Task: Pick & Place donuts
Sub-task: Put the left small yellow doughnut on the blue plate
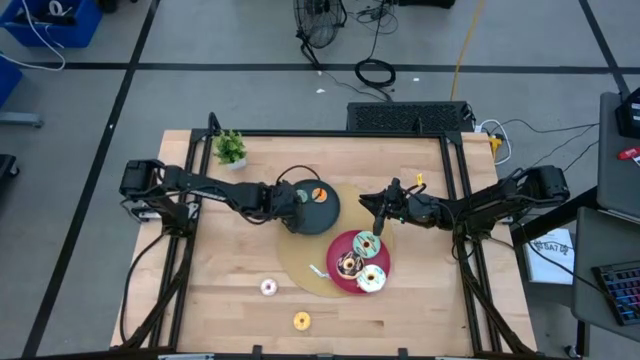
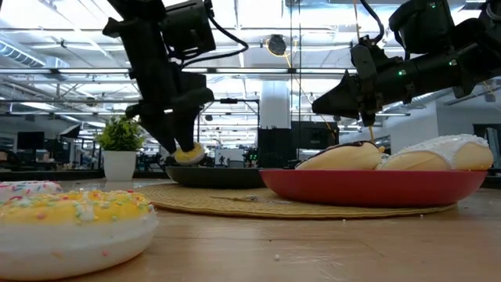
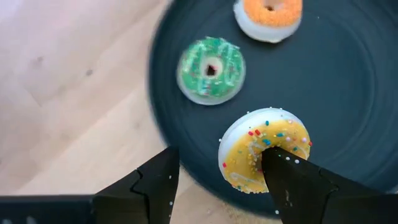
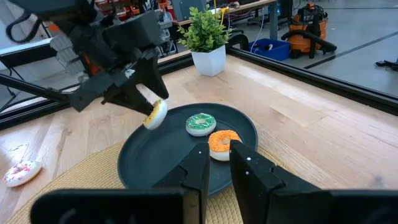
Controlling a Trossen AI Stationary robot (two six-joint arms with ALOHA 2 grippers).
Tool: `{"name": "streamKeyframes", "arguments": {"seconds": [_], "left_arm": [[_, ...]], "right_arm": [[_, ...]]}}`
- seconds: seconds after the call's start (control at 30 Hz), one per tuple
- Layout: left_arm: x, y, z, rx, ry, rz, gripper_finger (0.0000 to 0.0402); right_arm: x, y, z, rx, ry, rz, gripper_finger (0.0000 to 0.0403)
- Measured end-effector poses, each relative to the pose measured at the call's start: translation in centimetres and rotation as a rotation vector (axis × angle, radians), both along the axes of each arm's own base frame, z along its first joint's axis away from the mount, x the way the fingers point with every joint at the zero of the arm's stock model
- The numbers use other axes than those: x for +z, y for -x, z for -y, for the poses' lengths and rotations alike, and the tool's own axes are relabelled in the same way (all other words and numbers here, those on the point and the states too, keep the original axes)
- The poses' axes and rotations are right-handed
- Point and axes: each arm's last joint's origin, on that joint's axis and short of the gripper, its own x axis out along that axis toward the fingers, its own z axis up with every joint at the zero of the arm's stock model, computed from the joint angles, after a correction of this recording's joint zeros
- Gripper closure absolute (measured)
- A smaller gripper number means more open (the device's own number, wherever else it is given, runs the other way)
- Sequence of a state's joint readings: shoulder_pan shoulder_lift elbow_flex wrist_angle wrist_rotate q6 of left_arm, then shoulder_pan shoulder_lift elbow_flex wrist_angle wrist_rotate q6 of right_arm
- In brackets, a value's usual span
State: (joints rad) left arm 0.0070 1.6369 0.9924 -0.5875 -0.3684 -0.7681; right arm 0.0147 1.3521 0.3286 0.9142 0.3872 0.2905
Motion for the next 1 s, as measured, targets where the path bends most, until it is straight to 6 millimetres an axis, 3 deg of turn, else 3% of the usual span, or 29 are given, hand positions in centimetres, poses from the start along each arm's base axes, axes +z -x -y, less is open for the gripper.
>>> {"name": "streamKeyframes", "arguments": {"seconds": [0.33,1.0], "left_arm": [[-3.1,-1.0,0.1,-0.020,0.052,-0.071,0.0174],[-2.4,-0.8,-1.7,0.055,0.293,-0.010,0.0174]], "right_arm": [[-0.1,0.0,0.0,0.000,0.001,-0.008,0.0348],[-0.1,0.0,0.0,0.000,0.018,-0.014,0.0348]]}}
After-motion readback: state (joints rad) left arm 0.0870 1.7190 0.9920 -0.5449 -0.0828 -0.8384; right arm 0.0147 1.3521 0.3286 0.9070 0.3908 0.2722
